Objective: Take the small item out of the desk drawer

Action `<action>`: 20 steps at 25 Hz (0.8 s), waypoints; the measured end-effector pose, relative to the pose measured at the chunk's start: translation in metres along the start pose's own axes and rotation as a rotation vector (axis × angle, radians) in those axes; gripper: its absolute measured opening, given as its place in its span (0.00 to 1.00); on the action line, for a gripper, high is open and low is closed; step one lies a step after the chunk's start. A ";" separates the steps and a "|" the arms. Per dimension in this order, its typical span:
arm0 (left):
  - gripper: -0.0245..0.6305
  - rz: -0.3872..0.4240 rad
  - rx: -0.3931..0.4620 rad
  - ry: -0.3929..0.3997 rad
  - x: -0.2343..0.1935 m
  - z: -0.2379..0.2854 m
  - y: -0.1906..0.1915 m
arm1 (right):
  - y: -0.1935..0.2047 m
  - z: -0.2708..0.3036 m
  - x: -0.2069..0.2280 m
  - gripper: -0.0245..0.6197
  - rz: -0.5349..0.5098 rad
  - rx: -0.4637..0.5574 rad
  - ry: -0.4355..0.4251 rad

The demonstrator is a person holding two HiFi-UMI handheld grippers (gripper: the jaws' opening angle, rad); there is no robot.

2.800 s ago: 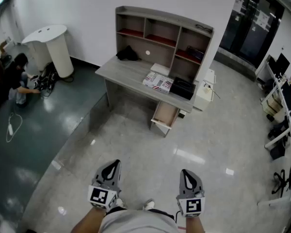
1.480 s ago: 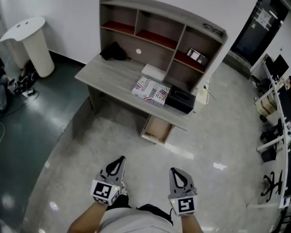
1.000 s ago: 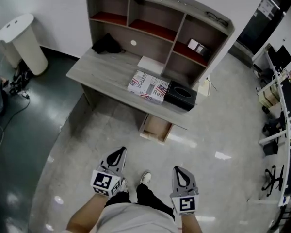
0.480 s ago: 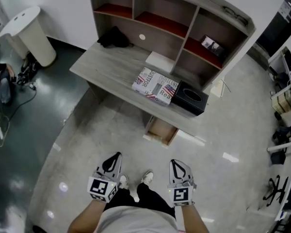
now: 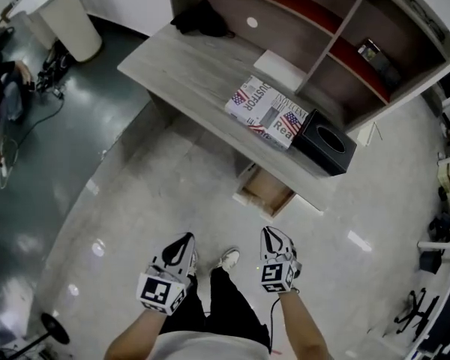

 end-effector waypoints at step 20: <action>0.07 -0.132 -0.110 -0.138 -0.046 0.000 0.092 | 0.086 0.170 -0.022 0.33 -0.221 -0.266 -0.189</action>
Point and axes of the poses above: the fingertips, and each gripper's own axes: z forward along the fingers, x to its right, y out of its underside, the point moved 1 cm from there along -z, backward along the fingers, and after that the axes turned 4 degrees about -y, right-handed, at the moved point
